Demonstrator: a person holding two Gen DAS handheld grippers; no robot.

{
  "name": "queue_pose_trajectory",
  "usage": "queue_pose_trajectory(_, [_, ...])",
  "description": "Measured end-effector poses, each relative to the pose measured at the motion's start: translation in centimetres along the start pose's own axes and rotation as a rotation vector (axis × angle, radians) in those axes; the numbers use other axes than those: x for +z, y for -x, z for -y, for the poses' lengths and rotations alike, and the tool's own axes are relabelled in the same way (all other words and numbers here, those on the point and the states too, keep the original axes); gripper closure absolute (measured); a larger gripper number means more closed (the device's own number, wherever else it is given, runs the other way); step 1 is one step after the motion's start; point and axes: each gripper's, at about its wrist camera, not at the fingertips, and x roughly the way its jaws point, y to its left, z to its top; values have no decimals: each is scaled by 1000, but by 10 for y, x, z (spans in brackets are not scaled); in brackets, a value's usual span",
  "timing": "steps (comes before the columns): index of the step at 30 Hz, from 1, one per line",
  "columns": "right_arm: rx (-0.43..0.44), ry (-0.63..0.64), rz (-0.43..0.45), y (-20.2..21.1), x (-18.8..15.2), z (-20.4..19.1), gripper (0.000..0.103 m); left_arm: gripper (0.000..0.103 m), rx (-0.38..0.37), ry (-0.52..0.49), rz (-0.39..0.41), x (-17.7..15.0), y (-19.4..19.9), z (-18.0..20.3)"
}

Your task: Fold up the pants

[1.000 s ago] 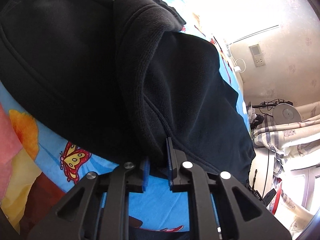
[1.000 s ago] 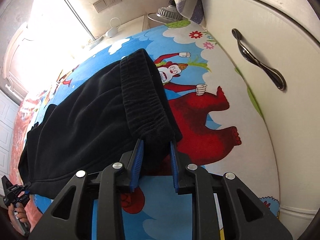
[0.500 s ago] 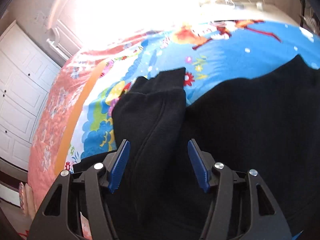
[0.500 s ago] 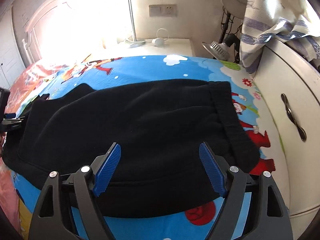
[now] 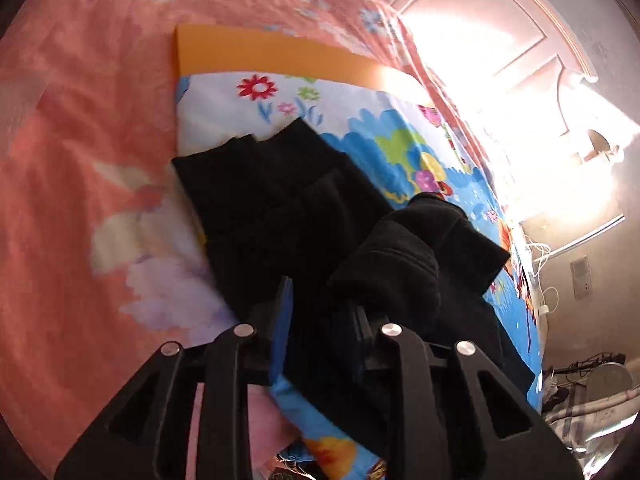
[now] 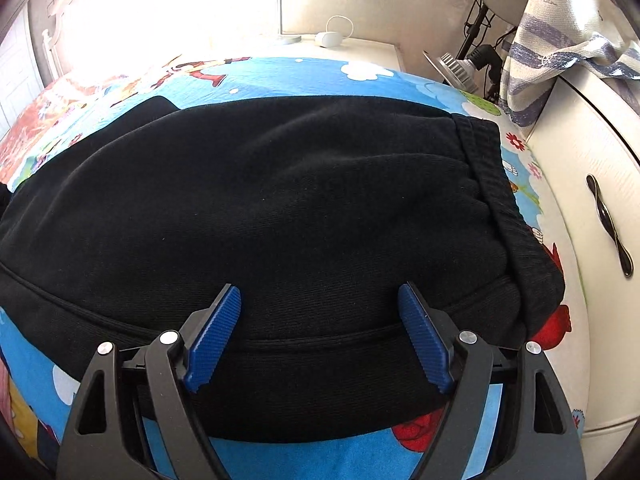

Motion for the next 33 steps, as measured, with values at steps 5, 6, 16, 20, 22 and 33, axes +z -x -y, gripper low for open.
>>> queue_pose_trajectory(5, [26, 0, -14, 3, 1, 4, 26, 60, -19, -51, 99, 7, 28, -22])
queue_pose_trajectory(6, [23, 1, -13, 3, 0, 3, 26, 53, -35, -77, 111, 10, 32, -17])
queue_pose_trajectory(16, [13, 13, -14, 2, -2, -4, 23, 24, 161, -637, 155, -7, -11, 80])
queue_pose_trajectory(20, [36, 16, -13, 3, -3, -1, 23, 84, -45, -336, -8, 43, -37, 45])
queue_pose_trajectory(22, [41, 13, -15, 4, -3, -1, 23, 86, -86, -263, 36, 54, -19, 30])
queue_pose_trajectory(33, [63, 46, -42, 5, 1, 7, 23, 60, -162, -25, -31, 49, -30, -39])
